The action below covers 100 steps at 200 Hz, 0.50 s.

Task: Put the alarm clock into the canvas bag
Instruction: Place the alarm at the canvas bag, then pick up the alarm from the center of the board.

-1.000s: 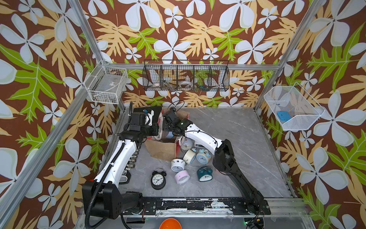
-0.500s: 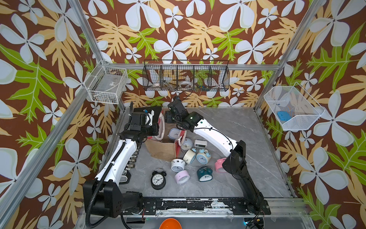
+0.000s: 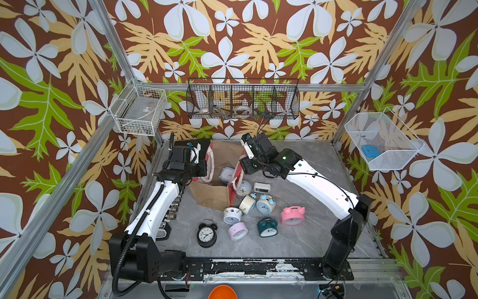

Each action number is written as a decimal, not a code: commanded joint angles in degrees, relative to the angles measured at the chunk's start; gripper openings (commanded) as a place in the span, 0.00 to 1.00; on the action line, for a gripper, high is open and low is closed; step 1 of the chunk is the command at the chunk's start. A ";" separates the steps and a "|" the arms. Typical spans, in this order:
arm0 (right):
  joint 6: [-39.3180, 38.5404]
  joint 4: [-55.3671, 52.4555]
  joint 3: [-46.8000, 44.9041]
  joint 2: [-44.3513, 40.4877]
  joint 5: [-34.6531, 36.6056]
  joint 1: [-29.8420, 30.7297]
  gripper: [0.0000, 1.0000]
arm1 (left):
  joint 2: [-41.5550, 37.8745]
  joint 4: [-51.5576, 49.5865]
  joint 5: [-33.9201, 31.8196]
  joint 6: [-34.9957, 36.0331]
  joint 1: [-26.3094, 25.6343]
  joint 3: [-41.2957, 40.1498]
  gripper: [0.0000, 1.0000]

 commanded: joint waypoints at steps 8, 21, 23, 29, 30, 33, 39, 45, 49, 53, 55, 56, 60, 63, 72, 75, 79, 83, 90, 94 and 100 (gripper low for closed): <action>-23.05 -5.32 -10.79 -6.90 -7.15 -3.23 0.68 | 0.06 -0.88 -0.40 0.56 0.24 0.36 0.00; -30.56 -8.46 -15.88 -10.22 -10.45 -4.48 0.69 | -0.02 -0.75 -0.40 0.54 0.26 0.19 0.00; -31.66 -8.87 -16.68 -10.67 -10.47 -4.50 0.69 | -0.01 -0.68 -0.38 0.47 0.26 0.22 0.00; -34.36 -10.17 -18.74 -12.01 -10.07 -4.50 0.70 | 0.00 -0.69 -0.33 0.45 0.33 0.18 0.00; -34.66 -10.38 -18.99 -12.16 -9.95 -4.50 0.70 | 0.06 -0.67 -0.32 0.45 0.29 0.18 0.00; -35.58 -11.00 -19.88 -12.69 -9.47 -4.51 0.70 | 0.10 -0.66 -0.27 0.45 0.26 0.18 0.00; -36.98 -12.02 -21.07 -13.52 -8.04 -4.71 0.70 | 0.10 -0.68 -0.22 0.43 0.27 0.22 0.00; -38.71 -13.59 -21.83 -14.15 -7.42 -4.91 0.70 | 0.12 -0.66 -0.07 0.36 0.26 0.27 0.00; -39.81 -15.09 -22.06 -14.40 -7.14 -5.06 0.70 | 0.16 -0.66 0.02 0.40 0.26 0.27 0.00; -40.36 -16.14 -22.42 -14.85 -6.91 -5.31 0.70 | 0.24 -0.68 0.06 0.43 0.30 0.26 0.00; -40.44 -16.55 -22.64 -15.10 -6.64 -5.43 0.70 | 0.21 -0.67 0.04 0.44 0.29 0.26 0.00; -40.51 -16.74 -22.74 -15.20 -6.53 -5.45 0.70 | 0.20 -0.66 0.04 0.45 0.28 0.22 0.00; -40.67 -17.14 -23.30 -15.75 -5.89 -5.70 0.71 | 0.19 -0.66 -0.08 0.57 0.27 0.18 0.00; -40.75 -17.23 -23.72 -16.32 -4.93 -5.73 0.72 | 0.15 -0.66 -0.20 0.55 0.26 0.16 0.00; -41.38 -17.63 -24.91 -17.69 -2.74 -6.07 0.74 | 0.11 -0.66 -0.53 0.54 0.30 0.09 0.00; -41.62 -18.24 -25.12 -18.00 -2.50 -6.26 0.75 | 0.14 -0.70 -0.57 0.65 0.27 0.16 0.00; -42.05 -19.38 -25.28 -18.19 -2.37 -6.46 0.75 | 0.11 -0.69 -0.58 0.56 0.28 0.20 0.00; -42.41 -20.43 -25.37 -18.29 -2.16 -6.69 0.76 | 0.19 -0.76 -0.53 0.55 0.26 0.20 0.00; -42.59 -21.31 -25.84 -18.38 -1.21 -6.90 0.77 | 0.20 -0.71 -0.37 0.51 0.26 0.18 0.00; -42.74 -21.60 -26.13 -18.42 -1.06 -7.08 0.78 | 0.24 -0.66 -0.24 0.50 0.32 0.19 0.00; -42.95 -22.03 -26.58 -18.37 -1.39 -7.37 0.79 | 0.19 -0.74 -0.06 0.45 0.27 0.22 0.00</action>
